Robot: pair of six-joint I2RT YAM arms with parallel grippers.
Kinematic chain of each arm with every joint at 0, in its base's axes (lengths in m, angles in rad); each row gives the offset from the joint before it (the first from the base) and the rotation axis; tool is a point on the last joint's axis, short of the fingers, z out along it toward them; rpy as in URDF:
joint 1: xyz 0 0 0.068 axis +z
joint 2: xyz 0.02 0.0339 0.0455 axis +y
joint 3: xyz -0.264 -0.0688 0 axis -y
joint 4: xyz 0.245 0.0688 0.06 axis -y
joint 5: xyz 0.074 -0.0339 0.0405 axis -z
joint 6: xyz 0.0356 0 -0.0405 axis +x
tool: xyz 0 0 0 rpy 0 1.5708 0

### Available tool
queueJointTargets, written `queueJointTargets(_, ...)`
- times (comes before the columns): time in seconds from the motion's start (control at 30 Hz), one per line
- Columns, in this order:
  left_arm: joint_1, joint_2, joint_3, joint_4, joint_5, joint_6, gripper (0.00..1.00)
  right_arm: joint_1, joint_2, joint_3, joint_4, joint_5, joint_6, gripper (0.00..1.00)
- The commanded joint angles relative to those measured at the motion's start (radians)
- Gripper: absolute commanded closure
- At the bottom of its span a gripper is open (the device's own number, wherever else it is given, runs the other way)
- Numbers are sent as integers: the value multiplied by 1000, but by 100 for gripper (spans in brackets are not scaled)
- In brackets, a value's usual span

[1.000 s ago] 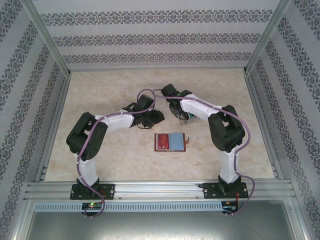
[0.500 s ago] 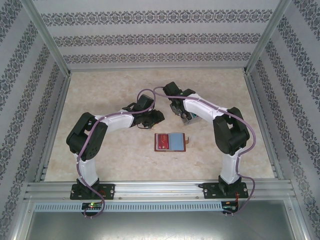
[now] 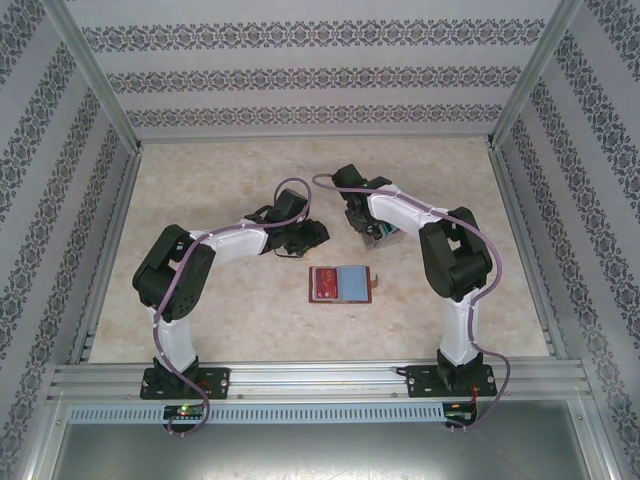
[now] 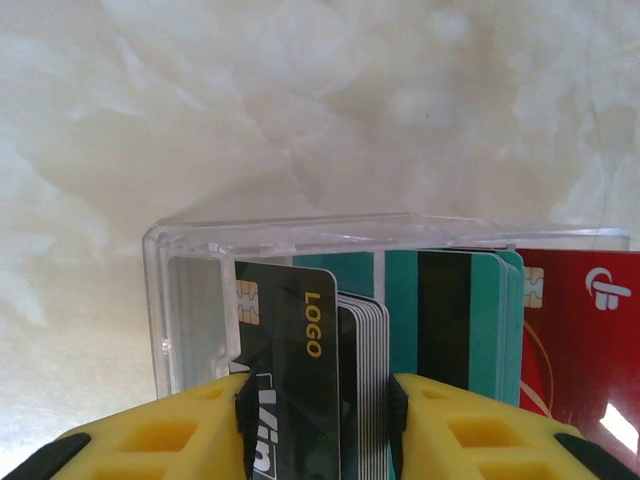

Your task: Put the credit cards into the card holder

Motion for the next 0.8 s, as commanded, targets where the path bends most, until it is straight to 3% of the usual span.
queueJointTargets(0.0, 11, -21, 7, 14, 10, -9, 59, -6, 42, 1, -34, 12, 1, 59)
queueJointTargets(0.13, 11, -17, 8, 14, 10, -9, 58, -5, 44, -13, -31, -29, 16, 62)
queueJointTargets(0.27, 10, -17, 10, 13, 11, -9, 59, 2, 25, -16, -25, -150, 46, 64)
queueJointTargets(0.77, 11, -39, -9, 11, -4, -9, 59, 69, 2, 9, -26, -258, 143, 67)
